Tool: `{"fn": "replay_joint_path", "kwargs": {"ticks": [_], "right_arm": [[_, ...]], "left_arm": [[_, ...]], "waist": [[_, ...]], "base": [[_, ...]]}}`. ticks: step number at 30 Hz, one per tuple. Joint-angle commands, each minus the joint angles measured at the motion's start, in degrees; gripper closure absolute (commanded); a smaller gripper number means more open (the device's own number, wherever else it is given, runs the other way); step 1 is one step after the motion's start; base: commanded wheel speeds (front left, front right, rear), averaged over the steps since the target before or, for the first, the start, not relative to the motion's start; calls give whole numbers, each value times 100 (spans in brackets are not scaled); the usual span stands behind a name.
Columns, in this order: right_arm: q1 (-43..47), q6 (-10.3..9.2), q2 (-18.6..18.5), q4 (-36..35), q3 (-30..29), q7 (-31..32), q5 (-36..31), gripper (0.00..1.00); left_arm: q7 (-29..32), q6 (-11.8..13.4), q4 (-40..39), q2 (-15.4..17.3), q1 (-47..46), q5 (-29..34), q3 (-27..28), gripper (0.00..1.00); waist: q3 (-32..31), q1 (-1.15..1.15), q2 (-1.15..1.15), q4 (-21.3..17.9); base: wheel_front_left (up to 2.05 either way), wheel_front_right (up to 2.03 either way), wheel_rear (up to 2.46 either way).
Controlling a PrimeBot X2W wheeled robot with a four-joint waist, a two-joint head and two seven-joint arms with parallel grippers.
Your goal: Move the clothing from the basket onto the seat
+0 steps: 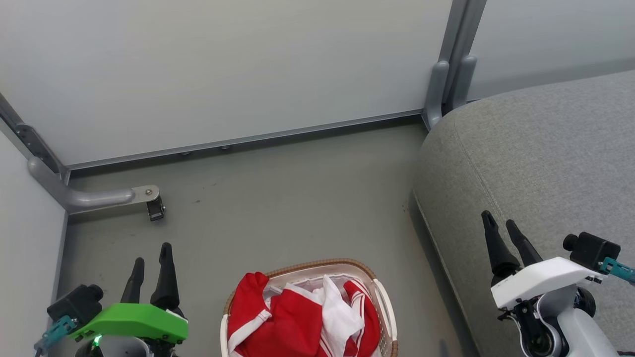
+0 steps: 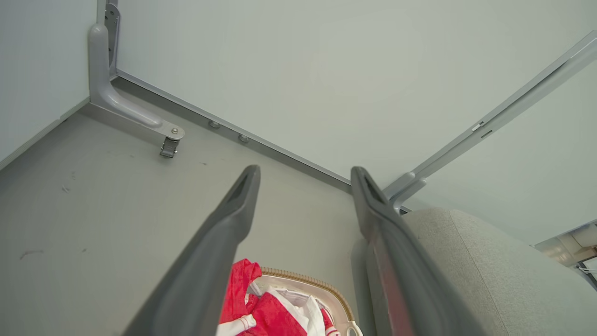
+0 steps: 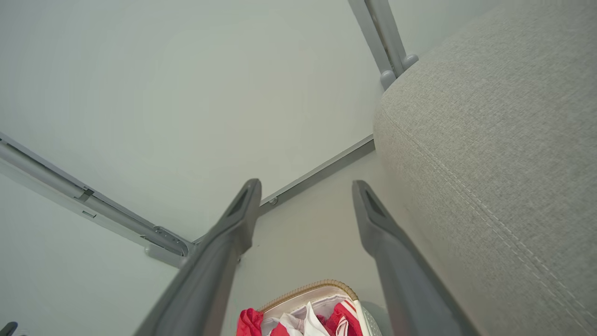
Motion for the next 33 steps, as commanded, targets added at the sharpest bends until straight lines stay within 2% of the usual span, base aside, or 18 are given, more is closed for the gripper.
{"fn": "replay_joint_path", "kwargs": {"ticks": [1,33], "right_arm": [[-50,1,-30,-63,34,-61,-196,0],[53,1,-12,190,259,-532,-2116,0]], "left_arm": [[-64,31,-53,29,61,212,-28,0],[-545,47,-20,-91,294,2128,-259,0]], "waist": [[-2,0,0,0],[44,0,0,46]], "base": [[0,0,0],[0,0,0]]}}
